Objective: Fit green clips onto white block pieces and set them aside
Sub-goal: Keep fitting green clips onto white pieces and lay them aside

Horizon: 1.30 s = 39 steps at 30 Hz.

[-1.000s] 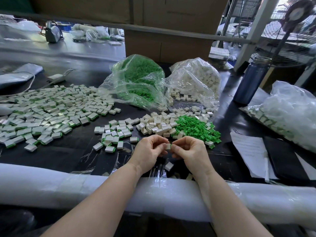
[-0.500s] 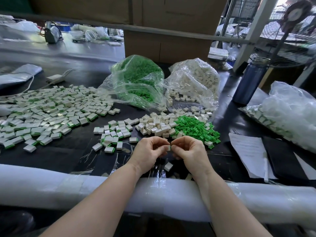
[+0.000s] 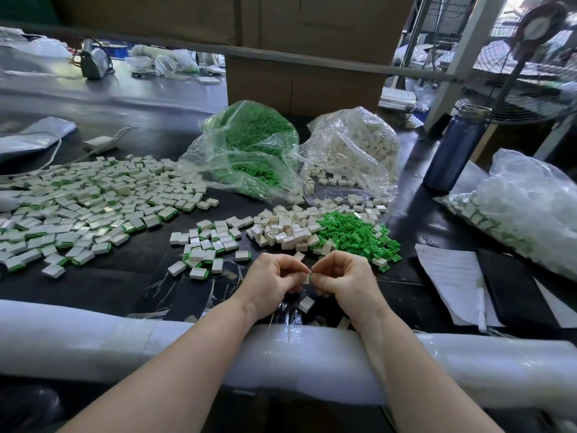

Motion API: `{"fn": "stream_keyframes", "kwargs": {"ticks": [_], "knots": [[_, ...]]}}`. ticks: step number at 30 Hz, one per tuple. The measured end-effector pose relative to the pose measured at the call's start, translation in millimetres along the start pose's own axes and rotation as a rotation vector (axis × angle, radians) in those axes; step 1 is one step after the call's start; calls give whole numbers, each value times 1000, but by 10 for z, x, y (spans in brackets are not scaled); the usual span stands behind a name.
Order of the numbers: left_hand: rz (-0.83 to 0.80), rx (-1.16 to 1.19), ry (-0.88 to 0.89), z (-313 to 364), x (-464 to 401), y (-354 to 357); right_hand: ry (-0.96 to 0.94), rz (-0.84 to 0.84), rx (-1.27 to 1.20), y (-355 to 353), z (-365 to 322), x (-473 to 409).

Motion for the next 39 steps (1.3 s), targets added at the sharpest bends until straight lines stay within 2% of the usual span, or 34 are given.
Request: {"fn": "stream_keyframes", "kwargs": {"ticks": [4, 13, 17, 21, 31, 39], "knots": [[-8, -74, -1, -12, 0, -3, 2, -15, 49, -1, 2, 1], [89, -74, 71, -38, -34, -18, -17, 85, -70, -22, 18, -44], [89, -149, 91, -74, -41, -33, -16, 101, -73, -36, 32, -44], [90, -73, 64, -95, -63, -26, -17, 101, -132, -49, 37, -30], [35, -206, -13, -95, -50, -16, 17, 40, 41, 4, 39, -27], [-9, -284, 1, -60, -34, -5, 24, -10, 84, 10, 43, -29]]}}
Point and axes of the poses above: each hand's wrist, its own x-axis away from the middle knuckle, its own y-axis out of the palm, z = x × y, the point moved 5 cm from there along -x, towards the middle knuckle, and after that the axes turned 7 degrees about -z, right-handed, at the moved point
